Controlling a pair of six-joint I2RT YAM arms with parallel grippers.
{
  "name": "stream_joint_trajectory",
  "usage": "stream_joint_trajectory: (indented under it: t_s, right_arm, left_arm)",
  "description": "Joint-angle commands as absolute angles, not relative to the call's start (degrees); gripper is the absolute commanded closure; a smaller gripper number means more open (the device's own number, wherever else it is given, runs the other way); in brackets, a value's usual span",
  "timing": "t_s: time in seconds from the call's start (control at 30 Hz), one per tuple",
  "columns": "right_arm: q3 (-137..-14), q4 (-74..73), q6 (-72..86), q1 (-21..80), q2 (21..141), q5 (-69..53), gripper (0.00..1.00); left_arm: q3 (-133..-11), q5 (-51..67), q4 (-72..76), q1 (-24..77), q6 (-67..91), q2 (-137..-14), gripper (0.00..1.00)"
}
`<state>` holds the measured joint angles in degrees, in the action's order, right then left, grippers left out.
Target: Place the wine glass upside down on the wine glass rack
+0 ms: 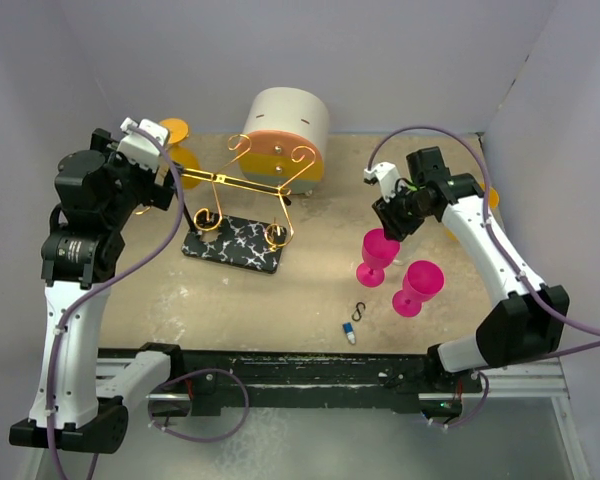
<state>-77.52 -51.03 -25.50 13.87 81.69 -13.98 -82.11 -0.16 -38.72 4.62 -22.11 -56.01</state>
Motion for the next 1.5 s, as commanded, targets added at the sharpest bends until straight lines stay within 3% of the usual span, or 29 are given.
stream_joint_trajectory:
  t_s: [0.0, 0.47, 0.63, 1.07, 1.47]
  right_arm:
    - [-77.1, -50.5, -25.6, 14.3, 82.9, -13.8, 0.6]
    - [-79.9, -52.5, -27.3, 14.5, 84.1, -19.5, 1.0]
    - [-87.7, -55.6, -26.8, 14.5, 83.2, -24.5, 1.0]
    - [-107.4, -51.7, -21.0, 14.5, 79.3, -20.2, 1.0]
    - [-113.9, -41.5, -16.3, 14.5, 77.8, -18.4, 1.0]
  left_arm:
    - [-82.1, 1.3, -36.5, 4.0, -20.7, -55.0, 0.01]
    - [-82.0, 1.6, -35.4, 0.9, -16.1, -54.6, 0.01]
    - [-83.7, 4.2, -37.1, -0.6, -12.3, -54.7, 0.01]
    - [-90.3, 17.3, -49.9, -0.8, -8.7, -54.4, 0.01]
    - [-90.0, 30.7, -48.9, -0.8, -5.4, -54.0, 0.01]
